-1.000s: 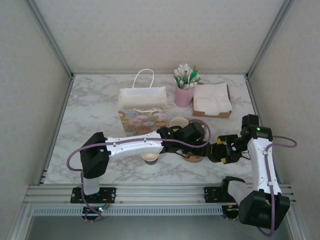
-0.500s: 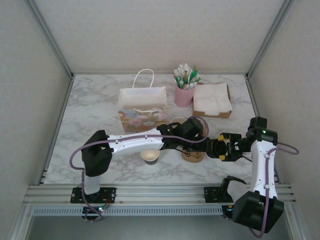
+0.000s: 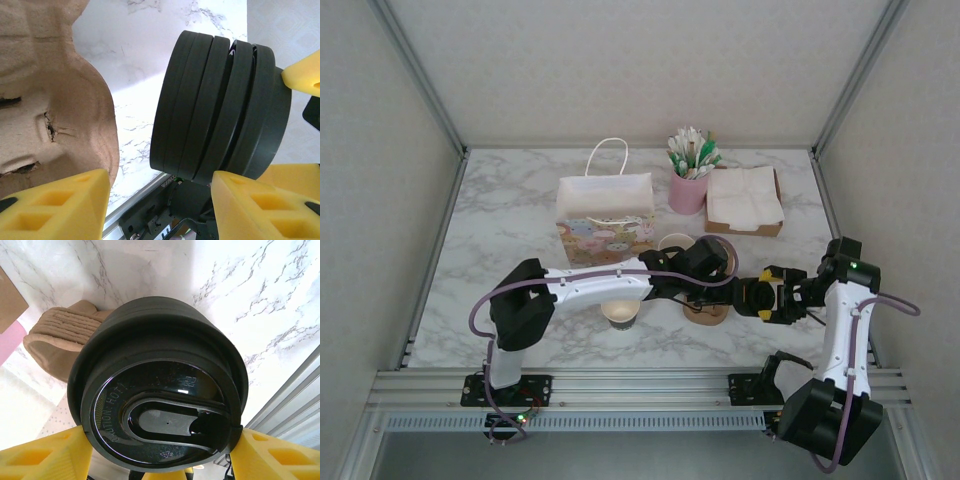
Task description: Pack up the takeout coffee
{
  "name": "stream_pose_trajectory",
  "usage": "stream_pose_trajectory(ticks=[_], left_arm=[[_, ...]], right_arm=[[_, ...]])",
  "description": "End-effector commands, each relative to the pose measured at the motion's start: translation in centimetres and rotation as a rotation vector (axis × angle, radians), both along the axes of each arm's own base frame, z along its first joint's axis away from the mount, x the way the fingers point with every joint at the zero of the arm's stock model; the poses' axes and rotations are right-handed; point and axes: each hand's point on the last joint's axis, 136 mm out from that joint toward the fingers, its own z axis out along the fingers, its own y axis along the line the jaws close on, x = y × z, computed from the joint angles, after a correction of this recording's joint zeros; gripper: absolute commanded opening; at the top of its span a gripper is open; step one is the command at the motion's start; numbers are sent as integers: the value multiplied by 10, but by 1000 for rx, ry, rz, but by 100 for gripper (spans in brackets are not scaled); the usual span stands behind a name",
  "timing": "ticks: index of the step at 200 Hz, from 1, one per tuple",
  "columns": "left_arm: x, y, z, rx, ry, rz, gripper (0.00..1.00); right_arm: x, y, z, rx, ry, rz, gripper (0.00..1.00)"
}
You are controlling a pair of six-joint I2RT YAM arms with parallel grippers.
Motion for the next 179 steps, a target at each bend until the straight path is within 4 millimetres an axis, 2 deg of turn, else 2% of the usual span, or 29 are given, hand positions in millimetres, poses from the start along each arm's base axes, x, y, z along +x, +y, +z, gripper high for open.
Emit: stream_pose_trajectory(ticks=[1,59,179], left_arm=[[3,-3,-2,-3,14,-2,56],[5,-4,2,-11,2,-3,57],[10,-9,-10,13,29,-1,58]], right_arm=[[-5,7,3,49,12,-9,70],[-4,8,5,76,4,-28,70],[-14,10,11,91,-3,-58,67]])
